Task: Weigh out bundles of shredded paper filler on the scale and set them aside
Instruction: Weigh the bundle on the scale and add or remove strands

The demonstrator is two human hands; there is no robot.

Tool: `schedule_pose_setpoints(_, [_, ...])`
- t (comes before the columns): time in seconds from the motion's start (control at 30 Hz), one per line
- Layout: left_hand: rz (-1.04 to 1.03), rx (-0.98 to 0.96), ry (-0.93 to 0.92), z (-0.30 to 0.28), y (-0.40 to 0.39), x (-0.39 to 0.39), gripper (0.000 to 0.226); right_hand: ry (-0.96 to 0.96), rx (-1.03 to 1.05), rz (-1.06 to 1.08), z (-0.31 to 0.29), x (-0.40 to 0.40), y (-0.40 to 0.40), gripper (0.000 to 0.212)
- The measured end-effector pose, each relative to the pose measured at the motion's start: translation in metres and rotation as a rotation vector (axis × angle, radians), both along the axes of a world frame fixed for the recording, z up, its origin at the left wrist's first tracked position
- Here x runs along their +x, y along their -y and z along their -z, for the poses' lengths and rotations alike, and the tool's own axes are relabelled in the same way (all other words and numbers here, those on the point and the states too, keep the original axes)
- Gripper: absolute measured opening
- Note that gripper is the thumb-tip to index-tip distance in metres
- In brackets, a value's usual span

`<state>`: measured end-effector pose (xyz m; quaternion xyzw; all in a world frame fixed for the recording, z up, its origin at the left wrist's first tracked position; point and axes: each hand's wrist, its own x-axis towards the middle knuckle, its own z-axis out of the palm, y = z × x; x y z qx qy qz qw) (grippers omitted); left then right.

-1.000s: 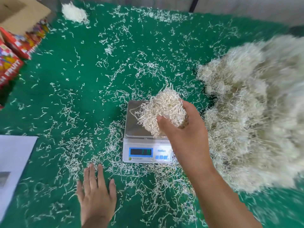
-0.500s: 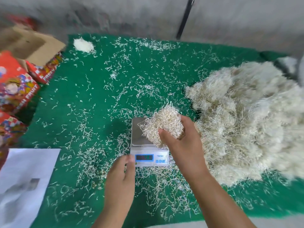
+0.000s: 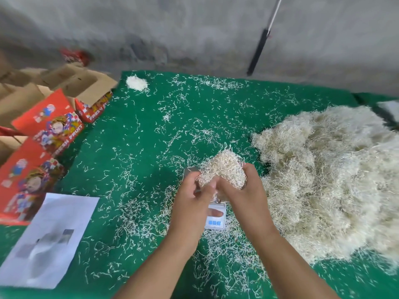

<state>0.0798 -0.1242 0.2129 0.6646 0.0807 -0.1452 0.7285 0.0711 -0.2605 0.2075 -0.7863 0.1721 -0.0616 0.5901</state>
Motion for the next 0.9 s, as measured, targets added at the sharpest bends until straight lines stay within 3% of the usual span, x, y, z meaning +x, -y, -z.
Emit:
schedule_pose_setpoints(0.07, [-0.028, 0.006, -0.008, 0.005, 0.011, -0.005, 0.040, -0.029, 0.055, 0.037, 0.000, -0.006, 0.017, 0.072])
schedule_pose_setpoints(0.13, [-0.009, 0.015, -0.022, 0.009, 0.023, -0.011, 0.048, -0.011, 0.032, 0.065, 0.002, -0.011, 0.035, 0.074])
schedule_pose_setpoints(0.23, [0.005, 0.011, -0.040, 0.018, 0.048, -0.022, 0.039, -0.014, 0.040, 0.108, 0.007, -0.023, 0.066, 0.085])
schedule_pose_setpoints(0.4, [0.045, 0.057, -0.075, 0.031, 0.090, -0.044, 0.033, -0.005, 0.132, 0.325, 0.022, -0.039, 0.137, 0.082])
schedule_pose_setpoints(0.47, [0.051, 0.132, -0.067, 0.041, 0.094, -0.049, 0.031, -0.006, 0.240, 0.498, 0.022, -0.041, 0.180, 0.088])
schedule_pose_setpoints(0.6, [-0.016, 0.302, -0.089, 0.072, 0.077, -0.054, 0.023, 0.050, 0.336, 0.706, 0.019, -0.047, 0.263, 0.079])
schedule_pose_setpoints(0.73, [-0.100, 0.409, -0.199, 0.117, 0.063, -0.064, 0.030, 0.077, 0.402, 0.717, 0.017, -0.058, 0.300, 0.087])
schedule_pose_setpoints(0.9, [0.080, 0.520, -0.243, 0.150, 0.105, -0.074, 0.018, 0.060, 0.453, 0.608, 0.022, -0.067, 0.305, 0.096])
